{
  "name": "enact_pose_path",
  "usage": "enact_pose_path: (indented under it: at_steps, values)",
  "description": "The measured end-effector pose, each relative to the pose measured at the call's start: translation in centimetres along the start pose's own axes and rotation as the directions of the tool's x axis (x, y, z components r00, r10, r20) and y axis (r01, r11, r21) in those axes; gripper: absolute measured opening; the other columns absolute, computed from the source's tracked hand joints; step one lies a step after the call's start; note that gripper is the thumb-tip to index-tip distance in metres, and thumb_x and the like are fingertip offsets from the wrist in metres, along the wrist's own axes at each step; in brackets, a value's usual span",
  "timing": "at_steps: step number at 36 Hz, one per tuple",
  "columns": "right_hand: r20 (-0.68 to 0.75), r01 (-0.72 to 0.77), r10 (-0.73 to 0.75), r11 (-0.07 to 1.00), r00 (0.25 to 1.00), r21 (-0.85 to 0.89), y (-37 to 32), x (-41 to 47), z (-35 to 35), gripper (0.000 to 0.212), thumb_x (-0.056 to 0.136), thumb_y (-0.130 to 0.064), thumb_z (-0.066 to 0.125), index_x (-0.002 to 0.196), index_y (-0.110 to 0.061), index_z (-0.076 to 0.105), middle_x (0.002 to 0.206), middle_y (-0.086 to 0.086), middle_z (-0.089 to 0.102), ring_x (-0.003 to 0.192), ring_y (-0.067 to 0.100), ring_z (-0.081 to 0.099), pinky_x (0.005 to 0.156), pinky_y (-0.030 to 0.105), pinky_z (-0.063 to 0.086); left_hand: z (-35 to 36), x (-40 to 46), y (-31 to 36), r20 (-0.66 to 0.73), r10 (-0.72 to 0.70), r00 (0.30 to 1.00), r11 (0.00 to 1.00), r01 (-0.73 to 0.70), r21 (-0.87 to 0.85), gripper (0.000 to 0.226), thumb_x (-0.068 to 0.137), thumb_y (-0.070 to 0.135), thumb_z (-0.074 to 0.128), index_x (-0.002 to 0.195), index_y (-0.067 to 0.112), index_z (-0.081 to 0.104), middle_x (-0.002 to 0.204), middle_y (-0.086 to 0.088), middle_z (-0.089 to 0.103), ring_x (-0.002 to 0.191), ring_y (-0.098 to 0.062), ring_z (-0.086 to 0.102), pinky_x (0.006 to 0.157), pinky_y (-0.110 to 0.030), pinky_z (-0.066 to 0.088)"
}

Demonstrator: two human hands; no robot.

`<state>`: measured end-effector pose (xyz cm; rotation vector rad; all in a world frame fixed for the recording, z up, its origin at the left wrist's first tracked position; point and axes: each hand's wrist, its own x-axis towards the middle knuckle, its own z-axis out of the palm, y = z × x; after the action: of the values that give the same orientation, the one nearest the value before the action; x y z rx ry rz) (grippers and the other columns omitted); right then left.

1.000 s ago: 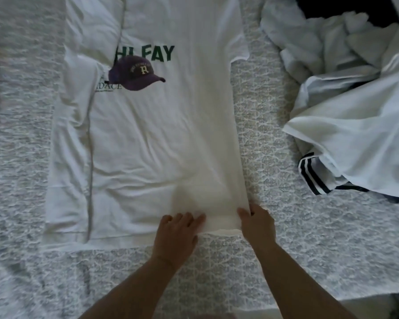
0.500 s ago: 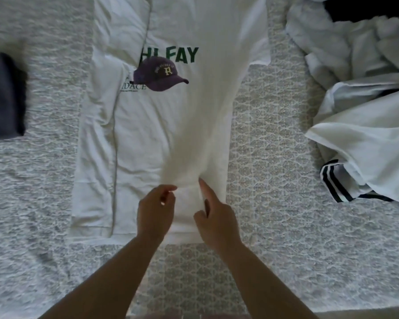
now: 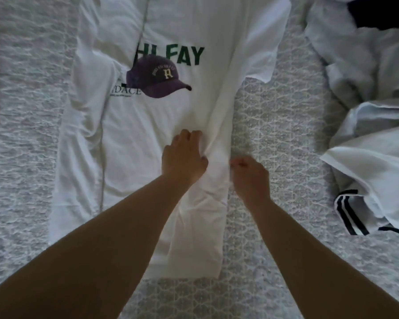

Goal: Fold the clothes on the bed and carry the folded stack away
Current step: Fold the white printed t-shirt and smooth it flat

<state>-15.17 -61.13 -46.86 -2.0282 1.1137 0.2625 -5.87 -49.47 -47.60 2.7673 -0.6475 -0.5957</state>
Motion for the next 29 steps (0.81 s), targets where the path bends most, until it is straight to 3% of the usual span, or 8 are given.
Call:
enact_pose_path:
  at_steps: [4, 6, 9, 13, 18, 24, 27, 29]
  values:
    - [-0.017, -0.128, 0.137, 0.96, 0.99, 0.248, -1.6, 7.0, -2.4, 0.015, 0.088, -0.02, 0.051, 0.094, -0.024, 0.064, 0.091, 0.009, 0.07, 0.09, 0.03, 0.066, 0.084, 0.044, 0.054, -1.0, 4.7, 0.8, -0.068, 0.09, 0.994, 0.988, -0.081, 0.133, 0.055, 0.084, 0.037, 0.059, 0.133, 0.021, 0.038, 0.125, -0.004, 0.045, 0.113, -0.025, 0.044, 0.087, -0.038, 0.041]
    - [0.021, -0.139, 0.143, 0.91, 0.99, 0.391, -3.1, 10.0, -3.6, 0.012, 0.09, -0.014, 0.05, 0.088, -0.024, 0.057, 0.078, 0.006, 0.066, 0.073, 0.024, 0.066, 0.07, 0.039, 0.057, -1.4, 7.2, 1.2, -0.079, 0.166, 0.983, 0.982, -0.157, 0.109, 0.059, 0.083, 0.033, 0.061, 0.136, 0.023, 0.036, 0.13, -0.004, 0.043, 0.118, -0.026, 0.043, 0.092, -0.039, 0.039]
    - [0.148, -0.189, 0.12, 0.692, 0.982, 0.697, -5.5, 13.5, -4.2, 0.019, 0.092, -0.003, 0.045, 0.077, -0.014, 0.049, 0.066, 0.005, 0.051, 0.051, 0.013, 0.05, 0.048, 0.024, 0.038, -1.9, 10.4, 2.3, -0.098, 0.284, 0.954, 0.959, -0.283, 0.027, 0.073, 0.082, 0.028, 0.062, 0.146, 0.027, 0.027, 0.147, -0.001, 0.033, 0.134, -0.025, 0.032, 0.108, -0.047, 0.03]
    - [0.206, -0.21, 0.058, 0.442, 0.977, 0.872, -7.6, 15.9, -3.4, 0.006, 0.096, -0.011, 0.05, 0.097, -0.006, 0.052, 0.08, 0.007, 0.056, 0.071, 0.016, 0.056, 0.061, 0.02, 0.048, -0.6, 12.8, 2.0, 0.029, 0.35, 0.936, 0.925, -0.351, 0.148, 0.07, 0.094, 0.04, 0.039, 0.152, 0.032, 0.0, 0.16, 0.007, -0.005, 0.147, -0.019, -0.006, 0.115, -0.052, -0.003]
    - [0.204, -0.231, 0.156, 0.179, 0.966, 0.956, -9.2, 17.8, -3.1, 0.021, 0.091, -0.021, 0.062, 0.106, -0.008, 0.057, 0.096, 0.008, 0.067, 0.087, 0.018, 0.066, 0.076, 0.03, 0.057, 1.5, 12.7, 0.3, 0.001, 0.411, 0.912, 0.886, -0.399, 0.236, 0.064, 0.089, 0.05, 0.006, 0.149, 0.032, -0.01, 0.157, 0.008, -0.016, 0.145, -0.016, -0.017, 0.116, -0.047, -0.011]
    - [0.202, -0.241, 0.176, 0.243, 0.963, 0.94, -11.7, 19.4, -4.3, 0.015, 0.086, -0.009, 0.063, 0.1, -0.012, 0.058, 0.107, 0.01, 0.065, 0.094, 0.025, 0.064, 0.089, 0.042, 0.054, 0.9, 13.1, 0.3, 0.082, 0.398, 0.914, 0.892, -0.407, 0.197, 0.06, 0.091, 0.057, 0.005, 0.14, 0.039, -0.025, 0.151, 0.012, -0.03, 0.141, -0.014, -0.028, 0.11, -0.041, -0.023]
    - [-0.017, -0.066, 0.151, 0.528, 0.988, 0.847, -13.8, 19.8, -4.9, 0.014, 0.082, -0.003, 0.058, 0.094, -0.012, 0.055, 0.095, 0.007, 0.059, 0.094, 0.026, 0.059, 0.084, 0.039, 0.053, -1.0, 13.7, 0.4, 0.165, 0.378, 0.911, 0.925, -0.376, -0.048, 0.055, 0.099, 0.048, 0.017, 0.147, 0.036, -0.008, 0.155, 0.016, -0.015, 0.144, -0.008, -0.016, 0.113, -0.034, -0.015]
    - [-0.184, 0.123, 0.001, 0.742, 0.983, 0.659, -15.8, 19.6, -4.9, 0.011, 0.08, 0.0, 0.055, 0.088, -0.008, 0.053, 0.081, 0.002, 0.052, 0.078, 0.019, 0.052, 0.068, 0.022, 0.046, -3.3, 14.6, 0.6, 0.21, 0.283, 0.936, 0.864, -0.153, -0.481, 0.049, 0.104, 0.03, 0.027, 0.151, 0.027, 0.013, 0.159, 0.005, 0.014, 0.143, -0.006, 0.011, 0.112, -0.024, 0.005]
